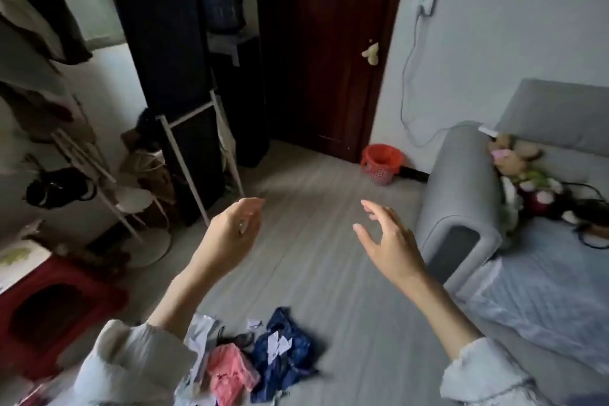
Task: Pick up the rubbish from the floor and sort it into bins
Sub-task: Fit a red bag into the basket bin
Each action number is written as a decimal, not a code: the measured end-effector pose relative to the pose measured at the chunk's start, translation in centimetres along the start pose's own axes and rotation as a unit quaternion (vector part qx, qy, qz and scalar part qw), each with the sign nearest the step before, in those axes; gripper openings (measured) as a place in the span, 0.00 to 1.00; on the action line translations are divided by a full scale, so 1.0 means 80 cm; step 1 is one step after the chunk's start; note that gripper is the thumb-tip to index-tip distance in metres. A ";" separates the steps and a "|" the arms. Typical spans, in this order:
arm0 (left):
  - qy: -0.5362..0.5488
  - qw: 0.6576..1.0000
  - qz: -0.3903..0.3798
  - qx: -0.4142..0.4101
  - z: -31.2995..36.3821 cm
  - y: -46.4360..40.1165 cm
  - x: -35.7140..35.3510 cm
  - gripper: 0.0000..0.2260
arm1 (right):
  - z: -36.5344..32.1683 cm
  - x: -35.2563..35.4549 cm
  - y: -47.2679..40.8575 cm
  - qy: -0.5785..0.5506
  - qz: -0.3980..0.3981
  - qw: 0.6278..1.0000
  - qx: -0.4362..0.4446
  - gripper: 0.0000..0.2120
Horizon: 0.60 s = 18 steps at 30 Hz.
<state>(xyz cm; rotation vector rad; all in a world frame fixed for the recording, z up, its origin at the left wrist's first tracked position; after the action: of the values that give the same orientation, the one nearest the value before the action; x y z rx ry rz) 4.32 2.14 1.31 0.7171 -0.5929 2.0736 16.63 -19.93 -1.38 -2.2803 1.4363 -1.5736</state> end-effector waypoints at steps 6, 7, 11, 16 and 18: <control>0.017 0.999 -0.035 -0.023 0.112 -0.124 -0.129 0.12 | 0.158 0.089 -0.065 0.010 0.047 0.997 -0.063 0.19; 0.019 0.999 -0.034 -0.029 0.124 -0.140 -0.142 0.12 | 0.171 0.096 -0.076 0.011 0.051 0.997 -0.057 0.18; 0.017 0.997 -0.059 -0.052 0.170 -0.213 -0.204 0.12 | 0.242 0.113 -0.120 0.015 0.058 0.996 -0.071 0.19; 0.010 0.995 -0.085 -0.060 0.195 -0.309 -0.272 0.12 | 0.334 0.113 -0.183 0.002 0.050 0.993 -0.106 0.19; 0.009 0.995 -0.087 -0.052 0.198 -0.355 -0.299 0.12 | 0.371 0.108 -0.216 -0.004 0.041 0.993 -0.113 0.19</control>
<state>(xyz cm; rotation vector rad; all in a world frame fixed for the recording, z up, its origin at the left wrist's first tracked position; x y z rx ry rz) 43.82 -6.10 0.96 0.6644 -0.6022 1.8716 50.80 -29.16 -1.38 -2.3021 1.7640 -1.4444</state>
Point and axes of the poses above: each hand's wrist, its own y-axis away from the middle knuckle, its own x-axis out of the back of the hand, z = x × y, the point moved 5 cm from there along -y, towards the middle knuckle, and after that the axes turned 9 degrees about x, right-handed, at the moved point
